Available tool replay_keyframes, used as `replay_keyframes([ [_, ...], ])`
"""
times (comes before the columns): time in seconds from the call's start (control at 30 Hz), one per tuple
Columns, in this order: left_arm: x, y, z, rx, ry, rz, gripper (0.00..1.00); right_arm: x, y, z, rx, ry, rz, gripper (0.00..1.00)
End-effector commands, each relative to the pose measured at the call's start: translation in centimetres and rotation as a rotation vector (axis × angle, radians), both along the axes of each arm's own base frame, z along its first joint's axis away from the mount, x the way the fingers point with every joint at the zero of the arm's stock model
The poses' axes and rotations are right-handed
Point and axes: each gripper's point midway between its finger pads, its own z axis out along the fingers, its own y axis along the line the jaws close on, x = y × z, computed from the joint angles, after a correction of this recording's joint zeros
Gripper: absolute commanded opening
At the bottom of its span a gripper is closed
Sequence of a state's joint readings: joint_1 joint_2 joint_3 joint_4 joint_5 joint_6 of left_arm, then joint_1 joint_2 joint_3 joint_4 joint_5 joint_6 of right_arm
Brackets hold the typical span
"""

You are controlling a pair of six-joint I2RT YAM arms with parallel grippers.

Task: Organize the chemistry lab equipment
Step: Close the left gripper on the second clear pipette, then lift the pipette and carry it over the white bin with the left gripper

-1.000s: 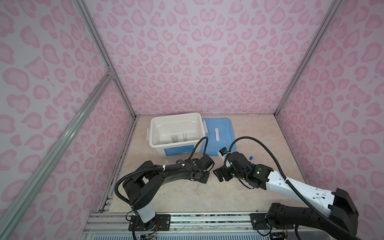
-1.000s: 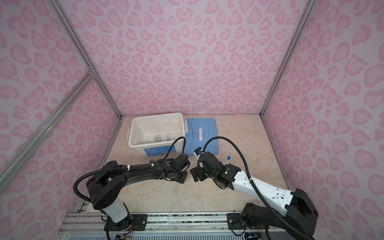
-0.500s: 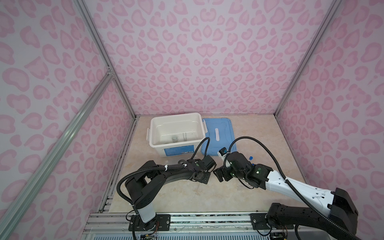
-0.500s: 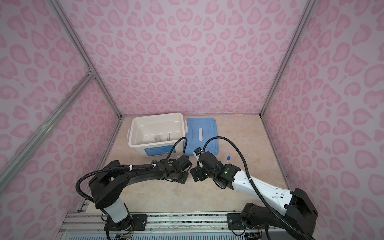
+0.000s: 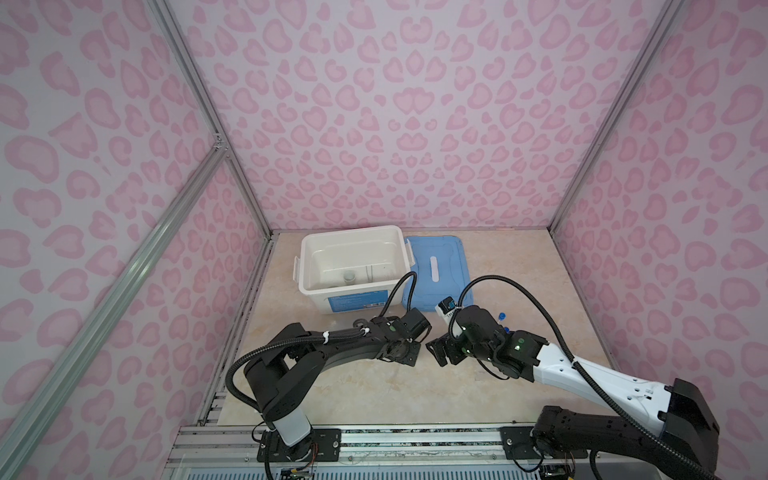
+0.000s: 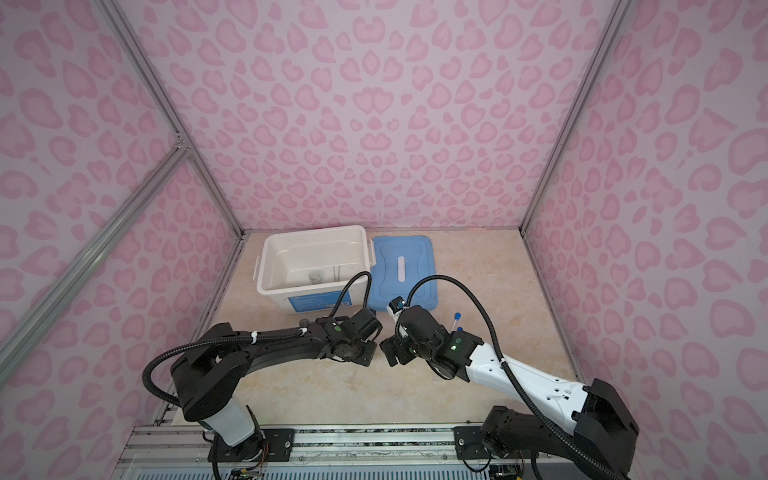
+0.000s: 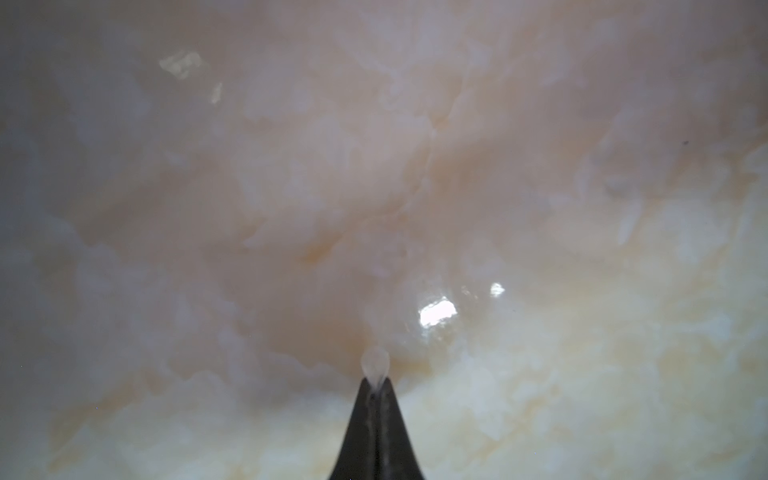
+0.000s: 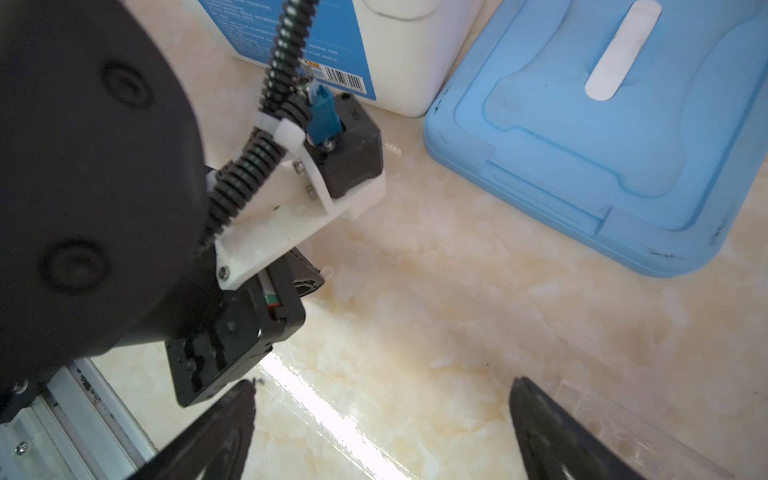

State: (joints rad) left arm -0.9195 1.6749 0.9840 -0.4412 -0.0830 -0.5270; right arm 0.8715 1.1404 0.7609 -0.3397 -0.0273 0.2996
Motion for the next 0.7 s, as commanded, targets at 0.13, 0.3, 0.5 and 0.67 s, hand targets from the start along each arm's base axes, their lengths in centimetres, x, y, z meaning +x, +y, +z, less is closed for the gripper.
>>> replay_keyframes([
  [0.13, 1.1, -0.6, 5.8, -0.146, -0.048, 0.034, 0.03, 0.6, 0.3, 2.8, 0.077, -0.083, -0.012, 0.96],
  [0.3, 2.5, -0.2, 11.0, -0.252, -0.106, 0.061, 0.03, 1.3, 1.0, 6.1, 0.162, -0.167, -0.008, 0.97],
  [0.5, 4.9, 1.1, 17.7, -0.402, -0.183, 0.111, 0.03, 2.8, 2.2, 10.0, 0.223, -0.210, -0.003, 0.98],
  [0.67, 7.3, 2.3, 21.4, -0.452, -0.237, 0.140, 0.03, 4.5, 2.5, 12.8, 0.285, -0.237, -0.032, 0.98],
])
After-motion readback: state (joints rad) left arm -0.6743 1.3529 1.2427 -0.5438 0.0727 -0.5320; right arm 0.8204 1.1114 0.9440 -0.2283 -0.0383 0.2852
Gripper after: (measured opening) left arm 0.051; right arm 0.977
